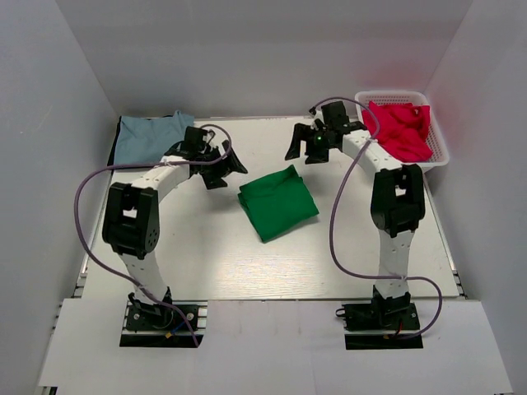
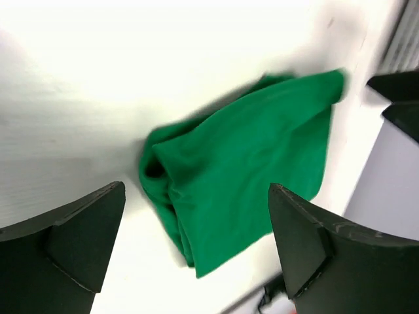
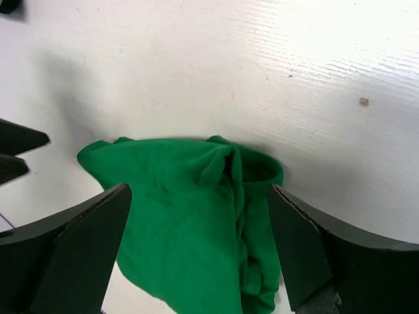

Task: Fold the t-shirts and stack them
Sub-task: Fold the long partially folded tshirt into a neat square

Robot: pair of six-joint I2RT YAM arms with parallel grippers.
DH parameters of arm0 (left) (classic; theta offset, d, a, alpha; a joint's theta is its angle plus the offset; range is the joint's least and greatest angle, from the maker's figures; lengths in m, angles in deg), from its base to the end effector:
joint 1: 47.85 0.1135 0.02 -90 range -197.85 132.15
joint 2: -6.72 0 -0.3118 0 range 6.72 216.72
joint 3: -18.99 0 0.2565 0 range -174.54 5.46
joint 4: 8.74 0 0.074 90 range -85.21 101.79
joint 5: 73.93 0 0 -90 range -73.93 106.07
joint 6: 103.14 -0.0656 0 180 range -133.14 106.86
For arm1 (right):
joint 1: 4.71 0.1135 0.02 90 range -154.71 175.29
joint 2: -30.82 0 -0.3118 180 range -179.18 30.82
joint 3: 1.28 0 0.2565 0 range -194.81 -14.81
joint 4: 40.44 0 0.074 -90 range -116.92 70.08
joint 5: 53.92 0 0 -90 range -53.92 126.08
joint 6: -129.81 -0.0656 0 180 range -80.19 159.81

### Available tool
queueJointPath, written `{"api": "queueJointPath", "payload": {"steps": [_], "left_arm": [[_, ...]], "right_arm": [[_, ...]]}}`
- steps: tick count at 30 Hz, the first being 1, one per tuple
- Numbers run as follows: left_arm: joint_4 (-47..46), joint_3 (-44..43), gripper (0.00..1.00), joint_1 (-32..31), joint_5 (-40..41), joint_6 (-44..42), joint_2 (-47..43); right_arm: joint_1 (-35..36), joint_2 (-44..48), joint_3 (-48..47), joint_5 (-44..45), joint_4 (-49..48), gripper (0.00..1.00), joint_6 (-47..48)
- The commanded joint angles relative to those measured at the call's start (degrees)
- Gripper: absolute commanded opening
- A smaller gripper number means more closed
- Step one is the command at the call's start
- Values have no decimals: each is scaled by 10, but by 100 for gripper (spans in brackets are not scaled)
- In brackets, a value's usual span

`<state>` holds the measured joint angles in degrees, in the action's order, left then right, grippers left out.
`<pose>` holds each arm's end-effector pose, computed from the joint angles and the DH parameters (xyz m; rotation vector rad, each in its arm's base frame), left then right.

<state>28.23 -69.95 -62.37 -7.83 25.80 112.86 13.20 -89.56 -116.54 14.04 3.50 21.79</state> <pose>0.4097 -0.1336 0.2285 -0.3804 2.6088 -0.8796 0.4887 0.1838 0.2578 -0.1777 2.4767 0.7439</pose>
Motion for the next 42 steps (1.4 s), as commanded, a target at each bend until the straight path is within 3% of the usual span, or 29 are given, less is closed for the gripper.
{"api": "queueJointPath", "payload": {"steps": [1, 5, 9, 18, 26, 33, 38, 42], "left_arm": [[5, -26, 100, -17, 63, -13, -73], [-63, 39, 100, -30, -24, -21, -100], [-94, 58, 100, -50, -29, -14, -90], [-96, 27, 100, -74, -13, -14, 46], [-50, -10, 100, -61, 34, -44, 122], [34, -153, 100, -72, 69, -102, 152], [59, -186, 100, -79, 98, -113, 81], [46, -128, 100, -107, 91, -124, 21]], "right_arm": [[1, 92, 35, 3, -58, 90, -7], [4, 162, 159, -21, -108, 90, -12], [7, 205, 273, -120, -177, 90, -36], [6, 157, 375, -245, -257, 90, -67], [-31, 66, 375, -160, -233, 90, -26], [-26, 137, 363, -133, -218, 90, 13], [-15, 228, 367, -109, -239, 90, 12], [-18, 229, 342, -128, -291, 90, -29]]}}
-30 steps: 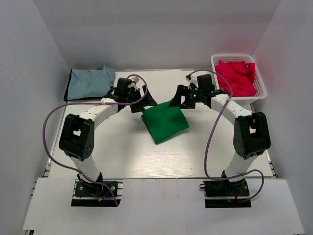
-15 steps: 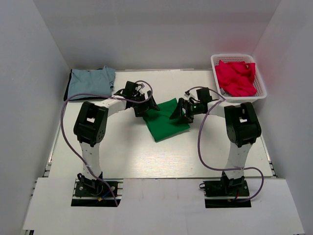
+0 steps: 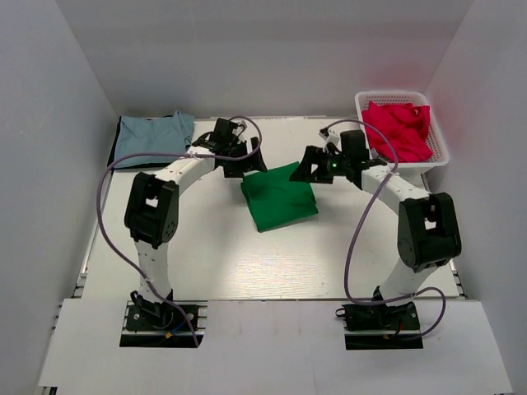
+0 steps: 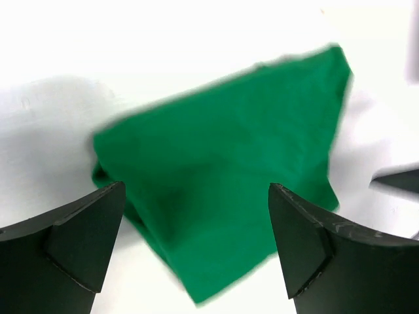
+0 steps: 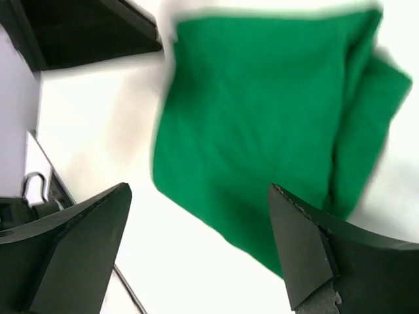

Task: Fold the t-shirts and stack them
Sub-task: Fold the long partially folded tshirt into a neat square

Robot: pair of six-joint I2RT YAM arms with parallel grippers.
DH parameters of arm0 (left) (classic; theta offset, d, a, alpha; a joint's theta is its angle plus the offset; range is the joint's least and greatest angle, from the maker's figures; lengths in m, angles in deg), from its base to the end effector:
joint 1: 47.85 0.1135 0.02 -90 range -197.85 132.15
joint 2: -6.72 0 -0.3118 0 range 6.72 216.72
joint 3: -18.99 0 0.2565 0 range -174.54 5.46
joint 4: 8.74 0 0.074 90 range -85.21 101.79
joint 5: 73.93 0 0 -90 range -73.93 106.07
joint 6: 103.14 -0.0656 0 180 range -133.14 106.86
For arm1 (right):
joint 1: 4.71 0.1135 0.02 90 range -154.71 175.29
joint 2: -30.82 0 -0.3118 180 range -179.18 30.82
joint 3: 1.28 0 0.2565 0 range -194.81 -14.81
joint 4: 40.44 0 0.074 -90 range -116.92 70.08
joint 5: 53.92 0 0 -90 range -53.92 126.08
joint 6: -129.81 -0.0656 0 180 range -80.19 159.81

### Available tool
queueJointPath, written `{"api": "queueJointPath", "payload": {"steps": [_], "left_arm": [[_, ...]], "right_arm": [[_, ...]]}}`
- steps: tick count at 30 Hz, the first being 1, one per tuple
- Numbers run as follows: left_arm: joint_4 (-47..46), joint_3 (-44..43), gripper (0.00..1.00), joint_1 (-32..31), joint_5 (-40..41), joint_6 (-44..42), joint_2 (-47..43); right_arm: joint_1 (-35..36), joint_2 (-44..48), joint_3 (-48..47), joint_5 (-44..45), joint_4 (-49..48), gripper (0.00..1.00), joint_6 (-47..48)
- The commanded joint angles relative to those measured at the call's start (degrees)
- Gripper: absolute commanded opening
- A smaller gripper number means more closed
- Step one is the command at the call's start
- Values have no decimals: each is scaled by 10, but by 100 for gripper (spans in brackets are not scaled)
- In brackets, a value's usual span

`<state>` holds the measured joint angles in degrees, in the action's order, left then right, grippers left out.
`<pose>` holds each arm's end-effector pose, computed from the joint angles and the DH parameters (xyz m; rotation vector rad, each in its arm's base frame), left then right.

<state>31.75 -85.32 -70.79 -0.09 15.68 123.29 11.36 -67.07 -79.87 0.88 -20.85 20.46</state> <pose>0.4469 -0.2090 0.2288 -0.0091 2.5891 -0.7108 0.3779 0.1482 0.2575 -0.2796 2.2818 1.0174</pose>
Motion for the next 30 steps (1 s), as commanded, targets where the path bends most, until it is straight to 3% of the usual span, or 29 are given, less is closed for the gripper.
{"api": "queueJointPath", "payload": {"steps": [1, 6, 9, 12, 18, 23, 30], "left_arm": [[-1, 38, 100, -36, 3, -23, -93], [-39, 120, 100, -76, -43, -23, -121], [-79, 176, 100, -102, -111, -23, -121], [-94, 221, 100, -114, -141, -23, -114], [-70, 264, 100, -108, -91, -34, -88], [-45, 252, 100, -108, -85, -40, -72], [-20, 247, 100, -113, -27, -38, -201]], "right_arm": [[-1, -8, -37, -1, -54, 90, -27], [-2, -101, -115, -52, -85, 90, -62], [-1, -166, -153, -73, -102, 90, -83], [-3, -222, -176, -59, -106, 90, -100], [-7, -308, -202, -13, -75, 90, -89], [-6, -285, -192, -5, -74, 90, -69], [-2, -150, -169, 38, -42, 90, -19]]}}
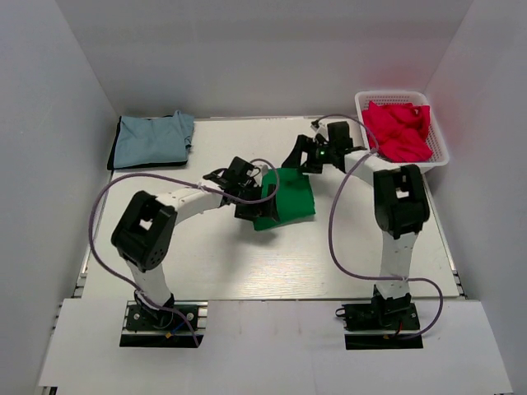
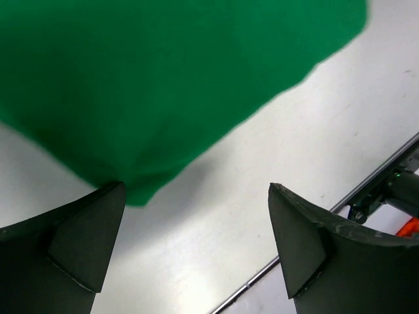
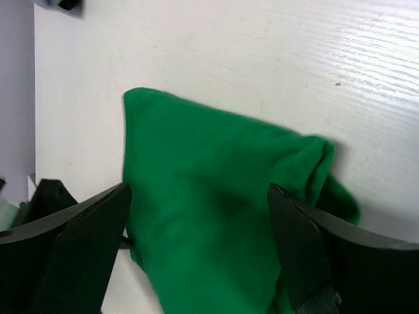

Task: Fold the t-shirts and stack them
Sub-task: Fold the long partially folded tshirt into a neat square, then put the neatly folded tshirt into the corner of the board with the left arm

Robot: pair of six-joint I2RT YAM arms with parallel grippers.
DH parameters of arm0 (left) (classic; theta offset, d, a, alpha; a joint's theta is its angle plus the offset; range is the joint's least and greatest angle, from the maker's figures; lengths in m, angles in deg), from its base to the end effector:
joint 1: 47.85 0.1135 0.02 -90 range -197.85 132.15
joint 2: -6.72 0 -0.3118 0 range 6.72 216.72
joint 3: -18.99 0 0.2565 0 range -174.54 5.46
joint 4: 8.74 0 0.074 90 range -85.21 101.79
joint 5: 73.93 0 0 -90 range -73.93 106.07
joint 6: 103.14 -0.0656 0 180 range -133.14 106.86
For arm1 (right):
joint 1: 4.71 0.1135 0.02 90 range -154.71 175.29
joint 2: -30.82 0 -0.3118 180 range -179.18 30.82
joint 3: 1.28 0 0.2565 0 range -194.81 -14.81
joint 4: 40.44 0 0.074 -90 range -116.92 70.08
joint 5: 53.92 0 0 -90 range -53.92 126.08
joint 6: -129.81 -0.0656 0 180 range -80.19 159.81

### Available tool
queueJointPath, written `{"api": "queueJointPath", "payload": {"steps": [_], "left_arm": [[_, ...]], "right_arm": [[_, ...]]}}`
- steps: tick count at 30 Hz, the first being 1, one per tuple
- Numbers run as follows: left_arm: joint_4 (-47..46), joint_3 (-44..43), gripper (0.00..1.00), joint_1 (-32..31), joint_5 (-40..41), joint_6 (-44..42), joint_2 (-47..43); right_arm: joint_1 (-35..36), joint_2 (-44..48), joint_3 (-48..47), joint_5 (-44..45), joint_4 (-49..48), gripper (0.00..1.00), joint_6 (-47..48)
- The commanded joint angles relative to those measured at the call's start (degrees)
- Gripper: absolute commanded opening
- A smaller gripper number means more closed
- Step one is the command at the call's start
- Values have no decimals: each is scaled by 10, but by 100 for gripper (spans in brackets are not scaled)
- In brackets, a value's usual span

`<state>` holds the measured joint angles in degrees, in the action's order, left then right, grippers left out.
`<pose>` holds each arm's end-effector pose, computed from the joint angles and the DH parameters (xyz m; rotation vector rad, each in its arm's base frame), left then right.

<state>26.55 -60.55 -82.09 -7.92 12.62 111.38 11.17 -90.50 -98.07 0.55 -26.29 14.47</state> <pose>0.3134 -0.2456 0.1898 0.3598 2.7511 -0.8755 0.4848 0.1775 0.1938 -0.1625 2.3122 1.0744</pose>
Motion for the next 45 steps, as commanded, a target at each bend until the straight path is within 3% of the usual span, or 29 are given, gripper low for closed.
{"api": "queueJointPath", "payload": {"steps": [1, 7, 8, 11, 15, 17, 24, 29, 36, 42, 45], "left_arm": [[32, 5, 100, 0, 60, 3, -116], [71, 39, 100, 13, 161, 73, -192], [99, 39, 100, 13, 226, 109, -192], [133, 39, 100, 18, 306, 163, -199], [108, 51, 100, 29, 299, 189, -198], [95, 57, 100, 29, 281, 194, -180], [56, 52, 100, 34, 254, 192, -125], [36, 29, 100, 39, 254, 186, -102], [43, -19, 100, 44, 284, 197, -34], [44, -71, 100, 44, 281, 207, 48], [60, -98, 88, 33, 301, 202, 84]], "right_arm": [[0, 118, 20, 45, 8, 90, 46], [12, 261, 182, 39, -26, 90, 27], [14, 272, 195, 35, -26, 90, 24], [31, 294, 258, -1, -77, 90, -8], [50, 291, 351, -95, -172, 90, -66], [43, 262, 368, -73, -215, 90, -78], [33, 155, 381, -33, -206, 90, -81], [36, 224, 382, -30, -186, 90, -61], [41, 350, 355, -49, -69, 90, 10], [36, 461, 379, 2, -7, 90, 20], [34, 481, 377, 47, 25, 90, 30]]}}
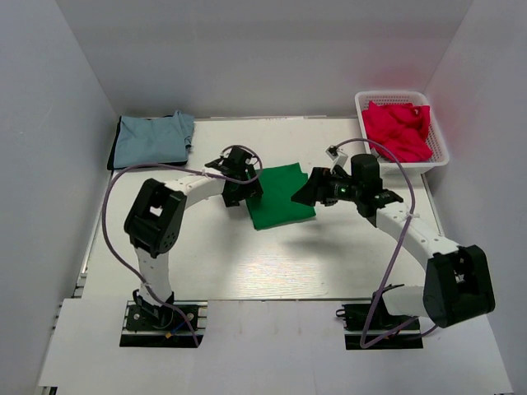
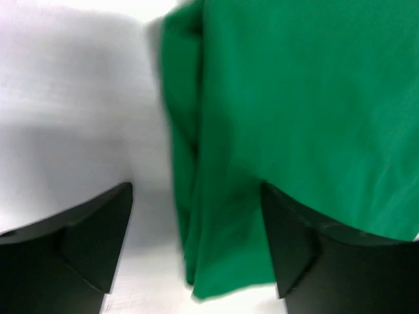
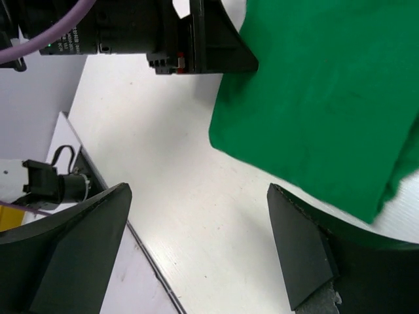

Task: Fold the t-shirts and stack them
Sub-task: Put the neatly folded tshirt into the corner of the board with the left arm

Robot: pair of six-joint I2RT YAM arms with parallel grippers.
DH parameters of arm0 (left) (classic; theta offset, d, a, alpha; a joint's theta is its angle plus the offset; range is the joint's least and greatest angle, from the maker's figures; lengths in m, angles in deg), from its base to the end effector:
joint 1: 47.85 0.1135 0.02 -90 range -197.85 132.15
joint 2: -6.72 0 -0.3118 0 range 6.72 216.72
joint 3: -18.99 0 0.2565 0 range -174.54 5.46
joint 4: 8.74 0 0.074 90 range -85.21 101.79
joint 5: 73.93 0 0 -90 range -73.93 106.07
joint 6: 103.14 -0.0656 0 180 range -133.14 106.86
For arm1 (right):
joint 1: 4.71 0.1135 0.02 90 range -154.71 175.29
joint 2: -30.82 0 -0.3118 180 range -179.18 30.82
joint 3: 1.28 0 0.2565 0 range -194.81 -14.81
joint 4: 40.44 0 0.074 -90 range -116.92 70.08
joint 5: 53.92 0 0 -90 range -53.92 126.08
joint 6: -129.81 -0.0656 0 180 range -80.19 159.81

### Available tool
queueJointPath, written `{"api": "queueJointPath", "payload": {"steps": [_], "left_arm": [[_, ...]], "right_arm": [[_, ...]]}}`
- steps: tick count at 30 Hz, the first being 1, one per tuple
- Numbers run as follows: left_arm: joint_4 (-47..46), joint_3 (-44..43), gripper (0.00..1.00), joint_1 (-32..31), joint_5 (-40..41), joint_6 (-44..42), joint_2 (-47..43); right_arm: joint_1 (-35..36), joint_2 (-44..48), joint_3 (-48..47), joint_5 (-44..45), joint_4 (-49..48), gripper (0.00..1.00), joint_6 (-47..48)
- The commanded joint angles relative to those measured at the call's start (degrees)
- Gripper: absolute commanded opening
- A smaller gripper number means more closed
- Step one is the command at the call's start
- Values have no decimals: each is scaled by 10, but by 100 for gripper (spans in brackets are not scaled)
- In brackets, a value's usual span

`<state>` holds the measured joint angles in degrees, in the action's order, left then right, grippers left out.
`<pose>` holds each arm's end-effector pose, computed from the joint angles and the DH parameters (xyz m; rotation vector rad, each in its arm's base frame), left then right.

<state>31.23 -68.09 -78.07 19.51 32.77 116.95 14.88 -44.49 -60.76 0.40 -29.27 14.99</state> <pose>0.3707 -0.2114 0.1808 -0.3901 2.6882 -0.3360 0.2709 0.1370 0.2874 -0.3165 2.1072 1.1071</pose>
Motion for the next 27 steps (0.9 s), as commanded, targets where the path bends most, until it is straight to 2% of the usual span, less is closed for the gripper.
{"api": "queueJointPath", "payload": {"steps": [1, 3, 4, 7, 10, 13, 16, 17, 19, 23, 25, 27], "left_arm": [[13, -23, 84, -14, 27, 1, 37], [13, -37, 74, -14, 9, -6, 53], [20, -37, 66, -14, 9, -6, 62], [27, -36, 51, -21, 15, -6, 81], [14, -23, 46, -34, 25, -6, 91], [20, -31, 28, -48, 31, -6, 104], [36, -63, 4, -54, 58, -11, 124], [52, -74, 0, -54, 81, -18, 134], [76, -112, 0, -54, 115, -31, 141], [154, -173, 0, -49, 268, -71, 132], [161, -190, 0, -42, 331, -94, 109], [150, -196, 0, -36, 344, -151, 94]], "right_arm": [[-3, 23, 5, 48, 58, 90, 26], [-3, 23, 3, 46, 65, 90, 28], [-3, 24, 5, 44, 65, 90, 26], [-3, 26, 7, 45, 67, 90, 26], [-5, 25, 6, 56, 68, 90, 30], [-7, 24, 0, 68, 72, 90, 35], [-8, 23, -1, 82, 76, 90, 36], [-8, 23, -1, 82, 76, 90, 38], [-10, 27, -1, 90, 82, 90, 43], [-12, 36, 7, 116, 84, 90, 52], [-13, 36, 7, 127, 89, 90, 51], [-14, 35, 4, 133, 91, 90, 50]]}}
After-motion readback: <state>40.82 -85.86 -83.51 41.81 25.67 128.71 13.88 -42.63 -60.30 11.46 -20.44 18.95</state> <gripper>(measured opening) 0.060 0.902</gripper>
